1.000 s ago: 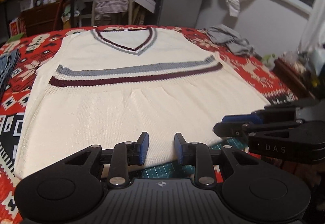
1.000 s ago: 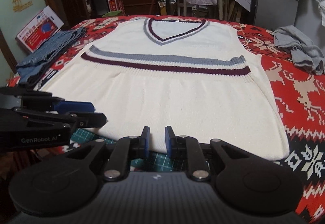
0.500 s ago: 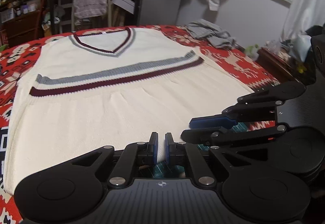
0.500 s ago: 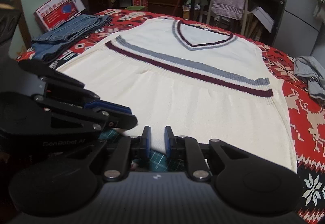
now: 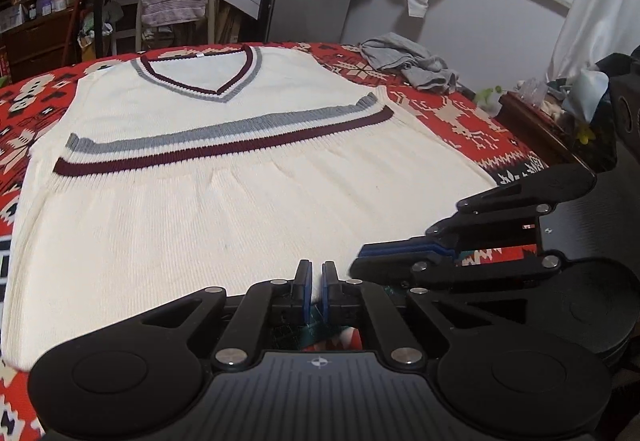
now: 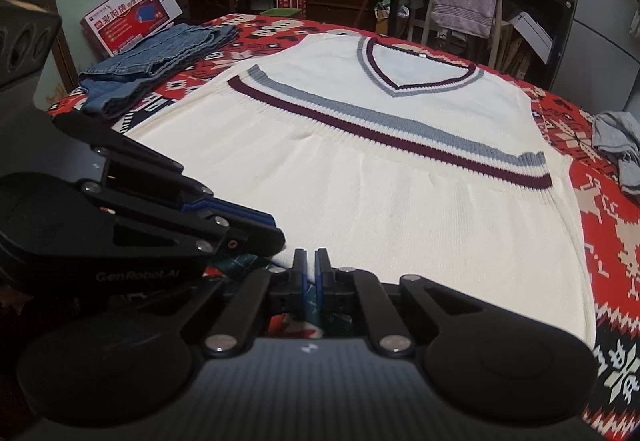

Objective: Fold clothes

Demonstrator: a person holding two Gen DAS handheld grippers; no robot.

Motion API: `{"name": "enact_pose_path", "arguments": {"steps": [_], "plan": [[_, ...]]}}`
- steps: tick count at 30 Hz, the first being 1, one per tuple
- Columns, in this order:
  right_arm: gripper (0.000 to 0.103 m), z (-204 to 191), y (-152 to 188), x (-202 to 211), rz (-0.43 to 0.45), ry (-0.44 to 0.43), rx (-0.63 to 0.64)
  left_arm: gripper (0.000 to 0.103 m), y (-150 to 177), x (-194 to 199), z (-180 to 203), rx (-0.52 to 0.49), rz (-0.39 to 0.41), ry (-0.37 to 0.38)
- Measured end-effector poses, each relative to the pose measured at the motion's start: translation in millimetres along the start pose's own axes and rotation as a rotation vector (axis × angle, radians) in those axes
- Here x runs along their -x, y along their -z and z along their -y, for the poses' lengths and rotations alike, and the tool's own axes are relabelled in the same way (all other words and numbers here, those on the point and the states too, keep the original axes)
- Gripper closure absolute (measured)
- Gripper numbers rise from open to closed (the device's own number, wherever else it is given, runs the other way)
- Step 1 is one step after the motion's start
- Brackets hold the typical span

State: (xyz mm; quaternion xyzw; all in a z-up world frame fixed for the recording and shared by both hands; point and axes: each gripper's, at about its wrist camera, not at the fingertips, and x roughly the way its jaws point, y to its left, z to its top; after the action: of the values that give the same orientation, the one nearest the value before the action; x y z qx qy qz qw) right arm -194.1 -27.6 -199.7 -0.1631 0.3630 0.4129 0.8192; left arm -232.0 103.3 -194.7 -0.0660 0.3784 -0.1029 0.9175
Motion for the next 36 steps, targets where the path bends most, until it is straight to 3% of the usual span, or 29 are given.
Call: {"name": "enact_pose_path", "arguments": {"steps": [21,27,30,36], "plan": [[0.099,138.8,44.0,37.3,-0.019,0.252,-0.427,0.099,0.2,0.5,-3.3,0.021,-0.005,0.006],[0.097,150.1,46.4,44.0,-0.009,0.299,-0.451,0.099,0.1,0.0,-2.0,0.021,-0.006,0.001],[0.096,148.3,44.6,46.3,-0.004,0.299,-0.454,0.099,-0.2,-0.1,-1.7,0.02,-0.007,0.0],[0.096,108.9,26.5,32.2,0.006,0.151,-0.391,0.098,-0.2,0.1,-2.4,0.023,-0.007,0.0]]}}
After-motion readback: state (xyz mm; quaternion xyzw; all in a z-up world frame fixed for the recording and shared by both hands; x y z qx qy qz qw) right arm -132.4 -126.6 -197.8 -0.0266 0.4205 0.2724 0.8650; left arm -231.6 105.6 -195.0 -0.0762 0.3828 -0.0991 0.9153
